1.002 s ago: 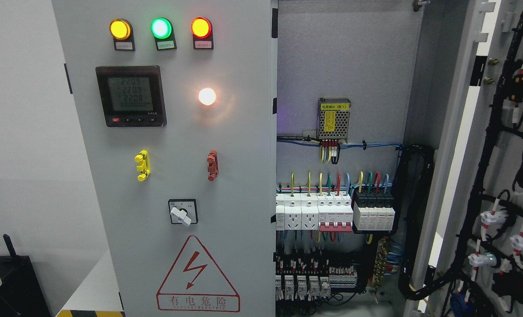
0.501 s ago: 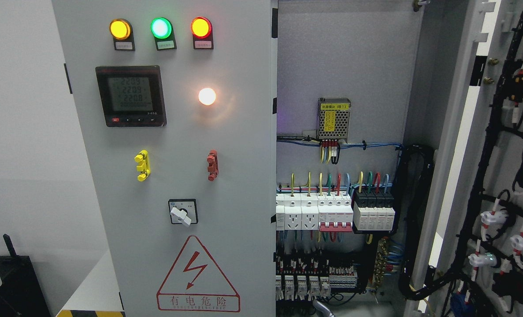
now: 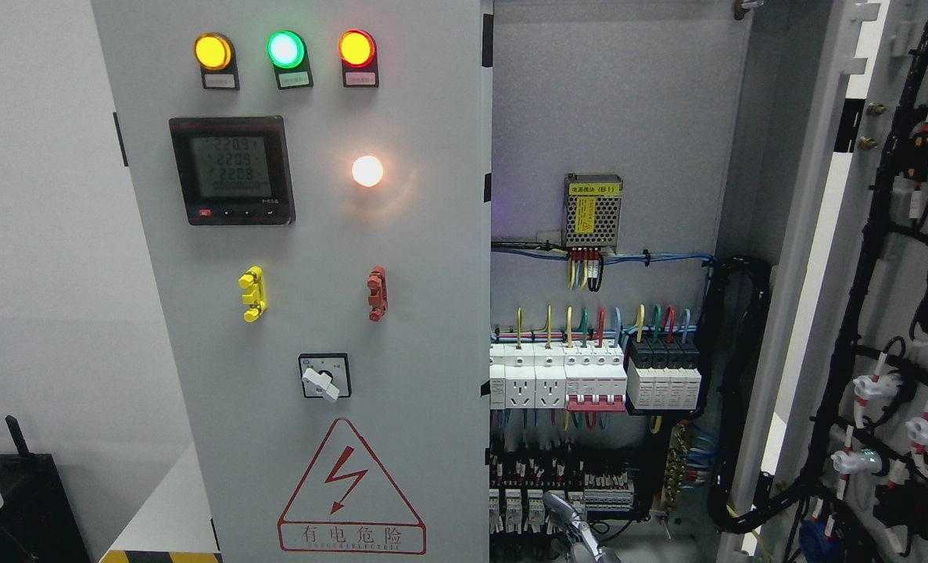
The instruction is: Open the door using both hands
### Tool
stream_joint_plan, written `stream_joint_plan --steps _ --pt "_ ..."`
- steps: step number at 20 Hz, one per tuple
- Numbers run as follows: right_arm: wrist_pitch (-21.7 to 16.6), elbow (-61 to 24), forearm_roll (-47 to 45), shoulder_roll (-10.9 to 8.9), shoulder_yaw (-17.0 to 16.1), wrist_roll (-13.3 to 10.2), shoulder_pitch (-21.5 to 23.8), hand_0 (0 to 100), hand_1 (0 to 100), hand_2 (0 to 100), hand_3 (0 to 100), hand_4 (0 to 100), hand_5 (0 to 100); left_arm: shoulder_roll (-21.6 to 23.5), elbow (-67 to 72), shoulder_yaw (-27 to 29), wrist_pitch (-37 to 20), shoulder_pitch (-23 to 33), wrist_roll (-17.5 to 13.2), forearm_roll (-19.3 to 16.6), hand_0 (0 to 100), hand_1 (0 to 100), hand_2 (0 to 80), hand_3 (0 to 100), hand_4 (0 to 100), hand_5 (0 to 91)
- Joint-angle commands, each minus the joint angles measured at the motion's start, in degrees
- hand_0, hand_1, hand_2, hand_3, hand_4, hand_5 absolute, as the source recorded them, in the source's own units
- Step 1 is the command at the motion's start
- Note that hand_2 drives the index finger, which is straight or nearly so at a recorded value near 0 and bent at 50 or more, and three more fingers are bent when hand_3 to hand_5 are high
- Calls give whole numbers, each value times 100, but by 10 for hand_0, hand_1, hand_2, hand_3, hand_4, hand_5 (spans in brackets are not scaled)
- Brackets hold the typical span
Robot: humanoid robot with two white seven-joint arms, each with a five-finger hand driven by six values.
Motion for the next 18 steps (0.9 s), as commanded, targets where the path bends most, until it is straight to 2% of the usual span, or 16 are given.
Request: stream_joint_plan --steps 1,6,18 --pt "59 373 -41 21 33 5 -348 106 0 0 0 0 0 0 -1 0 16 0 5 -149 0 0 0 0 31 0" --pt "208 707 -375 21 59 119 -690 106 0 0 0 0 0 0 -1 0 25 0 5 -149 0 0 0 0 31 0" --pt "226 1525 -584 21 129 137 -1420 107 0 0 0 0 0 0 -1 0 16 0 5 -149 0 0 0 0 30 0"
